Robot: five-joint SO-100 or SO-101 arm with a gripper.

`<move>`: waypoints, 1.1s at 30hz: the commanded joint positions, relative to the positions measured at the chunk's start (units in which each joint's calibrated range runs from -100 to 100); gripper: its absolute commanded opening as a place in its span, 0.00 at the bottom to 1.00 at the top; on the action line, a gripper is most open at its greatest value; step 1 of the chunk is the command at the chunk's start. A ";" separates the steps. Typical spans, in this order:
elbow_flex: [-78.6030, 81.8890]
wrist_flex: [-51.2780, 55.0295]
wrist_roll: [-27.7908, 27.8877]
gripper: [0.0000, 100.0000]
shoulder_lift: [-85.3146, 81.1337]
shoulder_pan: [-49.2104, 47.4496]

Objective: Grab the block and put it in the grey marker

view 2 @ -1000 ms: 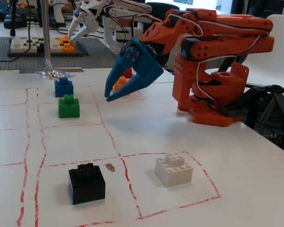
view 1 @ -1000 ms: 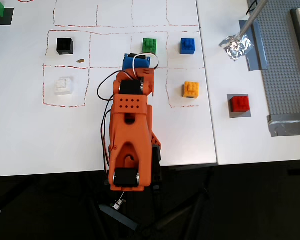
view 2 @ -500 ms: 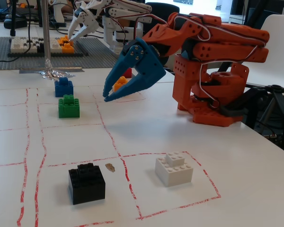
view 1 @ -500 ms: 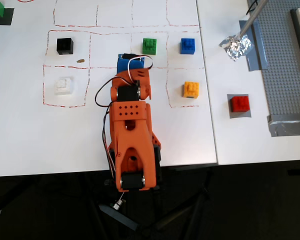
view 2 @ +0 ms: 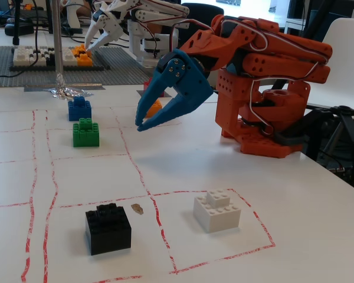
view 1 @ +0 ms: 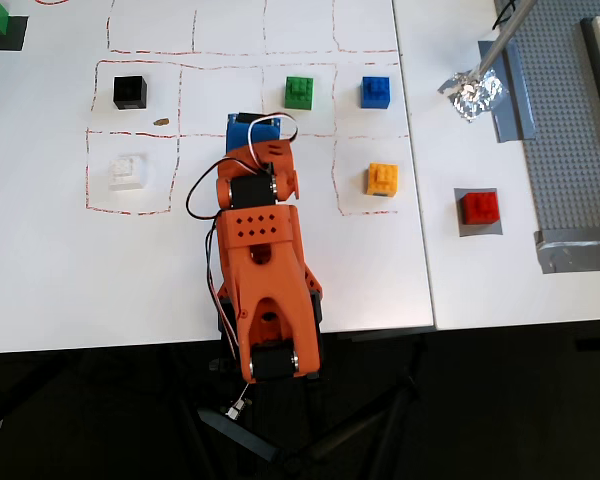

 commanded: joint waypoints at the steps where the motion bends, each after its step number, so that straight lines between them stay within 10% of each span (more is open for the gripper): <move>1: 0.90 0.14 -0.15 0.00 -0.86 -0.90; 33: 0.90 0.22 -1.22 0.00 -0.86 0.77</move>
